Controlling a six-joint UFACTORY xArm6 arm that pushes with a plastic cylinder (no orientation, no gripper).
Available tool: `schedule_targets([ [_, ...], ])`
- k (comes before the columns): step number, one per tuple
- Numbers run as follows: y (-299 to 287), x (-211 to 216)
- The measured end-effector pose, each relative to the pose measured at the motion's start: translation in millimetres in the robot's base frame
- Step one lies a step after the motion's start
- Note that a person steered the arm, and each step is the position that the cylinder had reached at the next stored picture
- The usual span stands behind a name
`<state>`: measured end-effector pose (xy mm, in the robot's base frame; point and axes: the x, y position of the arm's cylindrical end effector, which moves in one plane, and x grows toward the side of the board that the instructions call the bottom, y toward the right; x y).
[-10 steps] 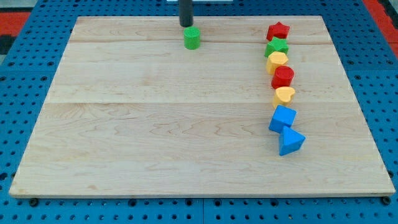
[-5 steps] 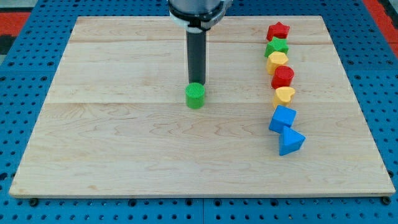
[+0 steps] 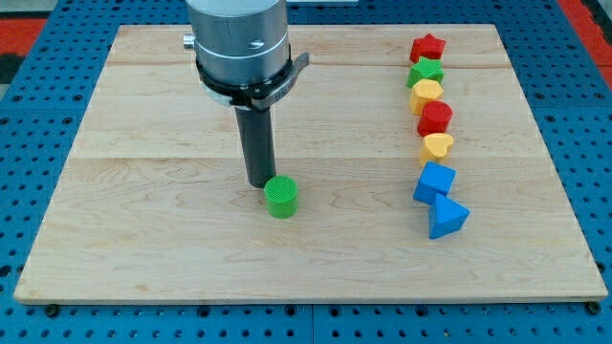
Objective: Push the green circle to the bottom right of blue triangle
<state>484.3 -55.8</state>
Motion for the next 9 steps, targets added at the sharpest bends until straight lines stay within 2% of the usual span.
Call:
schedule_targets([
  [1, 12.6, 10.9],
  [3, 85.3, 50.7],
  [4, 35.0, 70.2],
  [5, 29.3, 89.0],
  [8, 213.5, 83.6],
  [9, 169.8, 83.6],
])
